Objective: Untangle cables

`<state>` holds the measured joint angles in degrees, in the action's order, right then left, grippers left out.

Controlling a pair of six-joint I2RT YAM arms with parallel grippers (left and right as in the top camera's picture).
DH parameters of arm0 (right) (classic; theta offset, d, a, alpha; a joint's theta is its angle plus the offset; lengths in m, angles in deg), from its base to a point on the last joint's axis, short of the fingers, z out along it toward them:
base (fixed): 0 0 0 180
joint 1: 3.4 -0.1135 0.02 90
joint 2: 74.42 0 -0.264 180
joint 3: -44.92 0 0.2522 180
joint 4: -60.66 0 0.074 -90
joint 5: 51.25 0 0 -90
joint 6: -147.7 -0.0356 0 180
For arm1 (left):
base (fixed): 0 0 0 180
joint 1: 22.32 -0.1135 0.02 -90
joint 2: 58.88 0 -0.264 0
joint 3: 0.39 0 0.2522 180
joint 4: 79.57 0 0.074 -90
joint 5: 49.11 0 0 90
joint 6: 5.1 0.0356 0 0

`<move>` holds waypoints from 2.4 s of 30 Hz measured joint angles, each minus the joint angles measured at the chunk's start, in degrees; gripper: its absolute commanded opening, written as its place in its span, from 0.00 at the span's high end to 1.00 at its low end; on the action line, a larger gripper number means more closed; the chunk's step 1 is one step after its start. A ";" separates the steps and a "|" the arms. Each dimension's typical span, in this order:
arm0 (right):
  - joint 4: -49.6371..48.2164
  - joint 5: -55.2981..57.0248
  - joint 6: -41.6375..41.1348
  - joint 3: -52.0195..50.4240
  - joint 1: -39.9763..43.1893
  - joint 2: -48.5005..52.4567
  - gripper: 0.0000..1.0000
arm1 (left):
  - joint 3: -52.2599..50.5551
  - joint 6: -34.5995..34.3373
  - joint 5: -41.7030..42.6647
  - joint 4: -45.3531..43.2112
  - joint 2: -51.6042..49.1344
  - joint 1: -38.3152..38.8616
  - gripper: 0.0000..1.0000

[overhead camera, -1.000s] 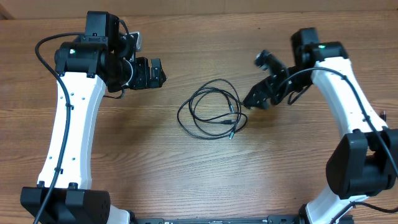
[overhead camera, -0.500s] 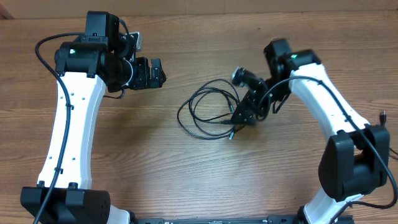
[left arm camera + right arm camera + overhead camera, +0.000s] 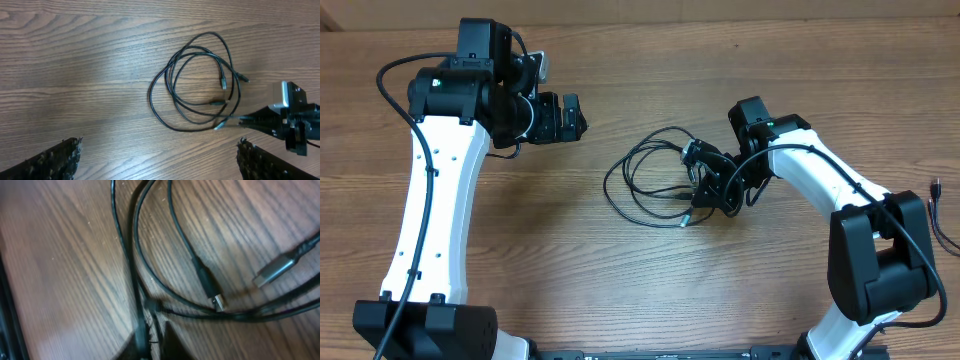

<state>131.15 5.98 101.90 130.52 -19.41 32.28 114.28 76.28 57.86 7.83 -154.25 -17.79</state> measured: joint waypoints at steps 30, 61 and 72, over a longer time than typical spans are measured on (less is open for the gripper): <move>8.52 4.55 -42.82 83.93 -0.07 0.44 0.96 | 0.00 0.00 0.00 0.00 0.00 0.00 0.00; -34.01 5.07 -81.72 84.02 -0.07 0.55 0.96 | 0.00 0.00 0.00 -0.04 0.00 0.00 0.00; -11.54 35.34 -61.26 70.79 0.07 0.66 0.96 | 0.00 0.00 0.00 -0.04 0.00 0.00 0.00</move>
<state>119.61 41.32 40.64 201.31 -19.34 32.93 114.28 76.28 57.86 7.79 -154.25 -17.79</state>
